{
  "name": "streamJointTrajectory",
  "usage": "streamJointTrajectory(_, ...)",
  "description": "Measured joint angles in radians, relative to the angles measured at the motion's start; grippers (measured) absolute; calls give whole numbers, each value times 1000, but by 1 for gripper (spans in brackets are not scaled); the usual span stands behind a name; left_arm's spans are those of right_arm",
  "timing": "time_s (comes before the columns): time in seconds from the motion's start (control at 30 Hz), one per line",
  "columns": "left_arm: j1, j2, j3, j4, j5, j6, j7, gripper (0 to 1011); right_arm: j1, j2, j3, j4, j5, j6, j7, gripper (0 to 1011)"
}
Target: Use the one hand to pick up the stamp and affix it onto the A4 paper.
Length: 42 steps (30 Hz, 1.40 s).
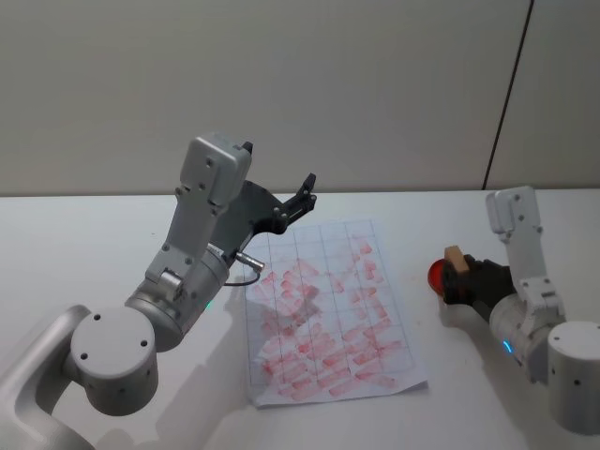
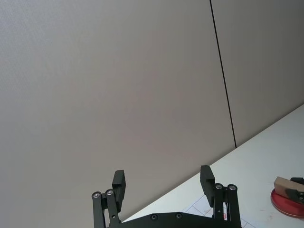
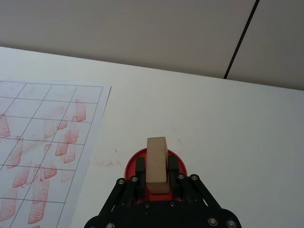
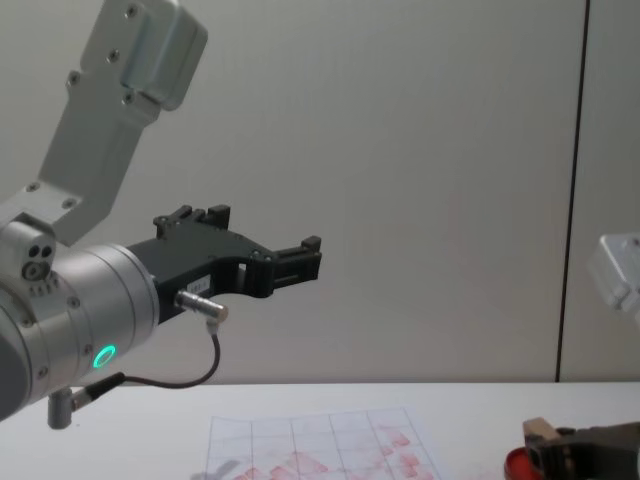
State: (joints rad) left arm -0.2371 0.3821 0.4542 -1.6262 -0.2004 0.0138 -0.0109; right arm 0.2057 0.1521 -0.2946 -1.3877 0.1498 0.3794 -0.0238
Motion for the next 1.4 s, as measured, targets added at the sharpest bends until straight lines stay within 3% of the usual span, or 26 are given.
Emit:
streamJointTrajectory(0.17,0,0,0,0,0,0,0,1001,6,-6,-2,12,-5,3,-1,217)
streamJointTrajectory(0.57,0,0,0,0,0,0,0,1001,12,-16,2,30,2,11,-12,218)
streamJointTrajectory(1.07,0,0,0,0,0,0,0,1001,21,-24,23,53,68,35,-28,218)
streamJointTrajectory(1.4,0,0,0,0,0,0,0,1001,18,-22,30,23,69,31,-21,218)
